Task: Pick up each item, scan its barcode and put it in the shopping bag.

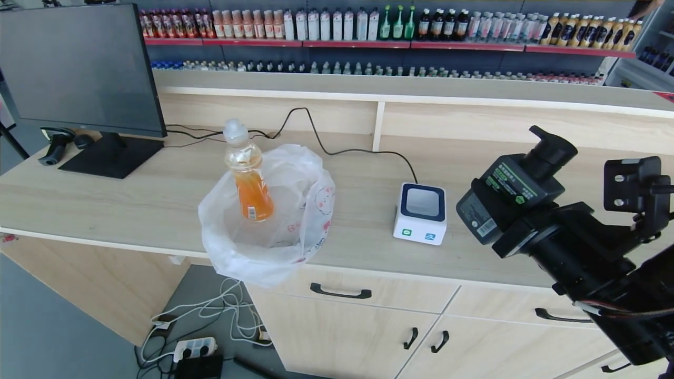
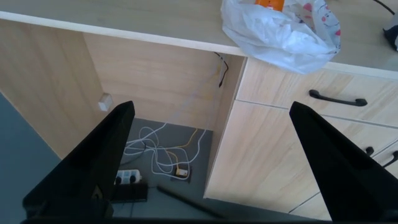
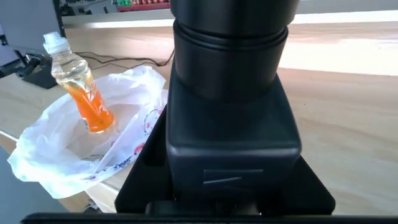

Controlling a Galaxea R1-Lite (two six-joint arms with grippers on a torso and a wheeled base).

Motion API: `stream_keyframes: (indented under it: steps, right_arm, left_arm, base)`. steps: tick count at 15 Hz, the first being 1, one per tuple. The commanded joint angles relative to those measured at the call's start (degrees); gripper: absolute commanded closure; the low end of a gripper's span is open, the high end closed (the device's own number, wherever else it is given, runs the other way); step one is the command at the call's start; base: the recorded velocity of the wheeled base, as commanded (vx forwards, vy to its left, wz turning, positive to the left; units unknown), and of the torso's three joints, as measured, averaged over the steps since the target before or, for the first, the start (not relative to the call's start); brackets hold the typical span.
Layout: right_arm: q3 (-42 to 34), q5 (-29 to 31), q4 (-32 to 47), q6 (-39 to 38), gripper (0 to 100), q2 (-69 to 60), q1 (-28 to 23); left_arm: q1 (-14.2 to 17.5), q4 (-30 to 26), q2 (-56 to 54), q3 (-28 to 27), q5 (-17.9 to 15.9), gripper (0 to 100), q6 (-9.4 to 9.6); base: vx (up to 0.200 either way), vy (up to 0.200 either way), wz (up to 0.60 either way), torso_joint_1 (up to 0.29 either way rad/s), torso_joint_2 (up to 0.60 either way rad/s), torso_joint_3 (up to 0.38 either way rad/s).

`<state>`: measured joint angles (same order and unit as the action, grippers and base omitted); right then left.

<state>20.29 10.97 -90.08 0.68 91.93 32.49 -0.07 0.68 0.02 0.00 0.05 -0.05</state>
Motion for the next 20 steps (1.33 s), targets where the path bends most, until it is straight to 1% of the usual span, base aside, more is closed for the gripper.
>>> stream_keyframes:
  steps: [1, 3, 5, 7, 10, 11, 12, 13, 15, 17, 18, 20]
  right_arm:
    - [3.3, -2.8, 0.1, 2.4, 100, 4.0, -0.4]
    - [6.9, -7.7, 0.1, 6.0, 100, 7.6, -1.1]
    - [12.7, -9.8, 0.1, 8.1, 100, 11.3, -2.7]
    - [16.0, -13.4, 0.1, 11.4, 100, 14.0, -3.0]
    - [17.8, -19.8, 0.1, 17.3, 100, 16.3, -5.1]
    - [17.9, -20.2, 0.1, 17.7, 100, 16.4, -5.2]
    - [18.9, -23.3, 0.1, 20.6, 100, 17.6, -5.5]
    - [19.4, -24.2, 0.1, 21.6, 100, 18.2, -5.5]
    - [22.8, -28.0, 0.1, 25.1, 100, 20.9, -5.7]
    - [25.2, -32.0, 0.1, 28.6, 100, 22.4, -7.3]
    - [25.4, -34.4, 0.1, 30.0, 100, 23.1, -7.9]
    - [26.1, -37.3, 0.1, 31.0, 100, 24.9, -8.8]
  left_arm:
    - [0.0, 0.0, 0.0, 0.0, 0.0, 0, -0.04]
    - [0.0, 0.1, 0.0, 0.0, 0.0, 0, -0.04]
    - [0.0, 0.2, 0.0, 0.0, 0.0, 0, -0.04]
    - [0.0, 0.2, 0.0, 0.0, 0.0, 0, -0.04]
    - [0.0, 0.2, 0.0, 0.0, 0.0, 0, -0.04]
    - [0.0, 0.2, 0.0, 0.0, 0.0, 0, -0.04]
    - [0.0, 0.2, 0.0, 0.0, 0.0, 0, -0.04]
    - [0.0, 0.2, 0.0, 0.0, 0.0, 0, -0.04]
    - [0.0, 0.2, 0.0, 0.0, 0.0, 0, -0.04]
    - [0.0, 0.2, 0.0, 0.0, 0.0, 0, -0.04]
    - [0.0, 0.2, 0.0, 0.0, 0.0, 0, -0.04]
    - [0.0, 0.2, 0.0, 0.0, 0.0, 0, -0.04]
  base:
    - [0.000, 0.000, 0.00, 0.000, 0.00, 0.000]
    - [0.000, 0.000, 0.00, 0.000, 0.00, 0.000]
    - [0.000, 0.000, 0.00, 0.000, 0.00, 0.000]
    - [0.000, 0.000, 0.00, 0.000, 0.00, 0.000]
    - [0.000, 0.000, 0.00, 0.000, 0.00, 0.000]
    - [0.000, 0.000, 0.00, 0.000, 0.00, 0.000]
    - [0.000, 0.000, 0.00, 0.000, 0.00, 0.000]
    - [0.000, 0.000, 0.00, 0.000, 0.00, 0.000]
    - [0.000, 0.000, 0.00, 0.000, 0.00, 0.000]
    - [0.000, 0.000, 0.00, 0.000, 0.00, 0.000]
    - [0.000, 0.000, 0.00, 0.000, 0.00, 0.000]
    - [0.000, 0.000, 0.00, 0.000, 0.00, 0.000]
